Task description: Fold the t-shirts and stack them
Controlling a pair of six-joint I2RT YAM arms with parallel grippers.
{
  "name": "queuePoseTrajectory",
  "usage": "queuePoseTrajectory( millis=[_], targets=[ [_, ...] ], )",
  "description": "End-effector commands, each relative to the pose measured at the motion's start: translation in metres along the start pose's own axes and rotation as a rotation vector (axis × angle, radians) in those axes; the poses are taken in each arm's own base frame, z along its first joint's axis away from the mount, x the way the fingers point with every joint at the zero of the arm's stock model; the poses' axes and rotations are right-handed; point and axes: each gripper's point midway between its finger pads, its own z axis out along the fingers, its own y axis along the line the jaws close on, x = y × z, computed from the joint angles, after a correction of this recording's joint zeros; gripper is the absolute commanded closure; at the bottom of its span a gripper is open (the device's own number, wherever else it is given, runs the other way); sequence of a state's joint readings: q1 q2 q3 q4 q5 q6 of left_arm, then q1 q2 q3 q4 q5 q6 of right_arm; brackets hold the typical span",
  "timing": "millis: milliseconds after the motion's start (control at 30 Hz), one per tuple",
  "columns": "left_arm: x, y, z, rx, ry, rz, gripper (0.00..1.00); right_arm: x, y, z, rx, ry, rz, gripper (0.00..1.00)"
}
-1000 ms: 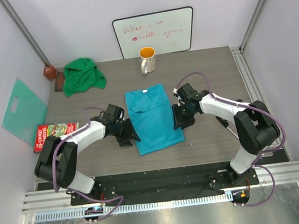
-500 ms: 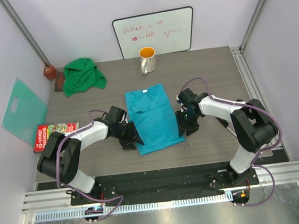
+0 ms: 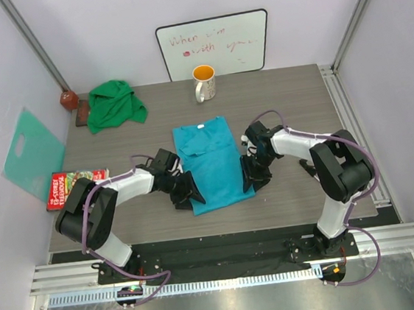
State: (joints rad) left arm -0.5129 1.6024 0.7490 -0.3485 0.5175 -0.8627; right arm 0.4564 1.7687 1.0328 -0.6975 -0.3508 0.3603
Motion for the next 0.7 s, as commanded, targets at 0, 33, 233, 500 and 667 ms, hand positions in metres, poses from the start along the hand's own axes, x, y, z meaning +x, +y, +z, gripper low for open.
queuePoseTrajectory(
  millis=[0,33,233,500,667],
  targets=[
    [0.011,0.020,0.009,-0.066,0.015,-0.012,0.51,0.017,-0.018,0.028,0.045,0.082,-0.008,0.58],
    [0.012,0.021,0.010,-0.068,0.015,-0.013,0.52,0.020,-0.018,0.030,0.043,0.095,-0.007,0.60],
    [0.014,0.023,0.011,-0.068,0.013,-0.016,0.64,0.025,-0.015,0.035,0.009,0.134,-0.002,0.81],
    [0.007,0.017,0.000,-0.073,-0.034,0.006,0.88,0.012,0.005,0.009,-0.043,0.057,-0.022,0.99],
    [-0.002,0.006,-0.018,-0.111,-0.062,0.067,0.94,0.002,0.022,-0.012,-0.078,0.015,-0.019,0.99]
  ],
)
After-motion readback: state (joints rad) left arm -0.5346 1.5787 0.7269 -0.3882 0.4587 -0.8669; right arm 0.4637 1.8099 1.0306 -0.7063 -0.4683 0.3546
